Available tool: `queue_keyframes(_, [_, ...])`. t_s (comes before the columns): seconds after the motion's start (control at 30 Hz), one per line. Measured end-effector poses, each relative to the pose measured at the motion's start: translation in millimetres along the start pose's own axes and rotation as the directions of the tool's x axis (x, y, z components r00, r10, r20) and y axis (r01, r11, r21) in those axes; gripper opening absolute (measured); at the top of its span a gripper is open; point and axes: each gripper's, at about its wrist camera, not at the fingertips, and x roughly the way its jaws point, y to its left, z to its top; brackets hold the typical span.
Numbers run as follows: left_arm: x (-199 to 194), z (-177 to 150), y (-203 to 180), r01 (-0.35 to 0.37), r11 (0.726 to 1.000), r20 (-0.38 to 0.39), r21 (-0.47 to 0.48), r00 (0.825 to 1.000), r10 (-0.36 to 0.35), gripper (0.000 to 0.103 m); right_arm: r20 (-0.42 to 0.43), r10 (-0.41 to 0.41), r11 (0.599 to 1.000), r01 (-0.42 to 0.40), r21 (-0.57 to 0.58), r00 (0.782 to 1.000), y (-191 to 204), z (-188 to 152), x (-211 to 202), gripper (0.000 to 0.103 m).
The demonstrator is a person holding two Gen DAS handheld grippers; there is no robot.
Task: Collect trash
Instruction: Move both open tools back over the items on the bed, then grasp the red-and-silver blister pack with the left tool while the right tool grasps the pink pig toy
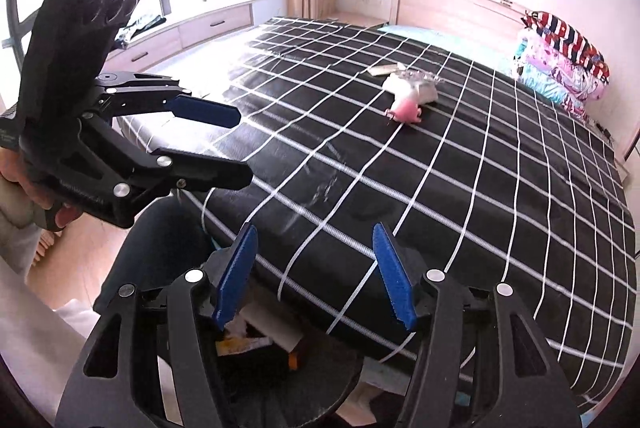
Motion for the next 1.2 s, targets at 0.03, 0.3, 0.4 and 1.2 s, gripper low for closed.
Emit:
queue_keyframes(0.03, [1, 4, 3, -0.003, 1.0, 0.004, -0.001, 1.0, 0.003, 0.067, 0.004, -0.002, 1.0, 0.002, 0.0, 1.0, -2, 3, 2, 0.06])
queue_keyframes(0.3, [10, 35, 30, 0.013, 0.999, 0.024, -0.045, 1.0, -0.011, 0.067, 0.03, -0.017, 1.0, 0.017, 0.001, 0.999, -15, 24, 10, 0.06])
queue_keyframes(0.4, [13, 47, 39, 0.027, 0.998, 0.032, -0.065, 0.999, -0.025, 0.067, 0.037, -0.027, 1.0, 0.026, 0.007, 0.999, -22, 30, 15, 0.06])
queue_keyframes(1.2, [85, 114, 98, 0.155, 0.957, 0.029, -0.246, 0.988, -0.153, 0.067, 0.024, -0.055, 0.996, 0.054, 0.076, 0.998, -61, 62, 74, 0.06])
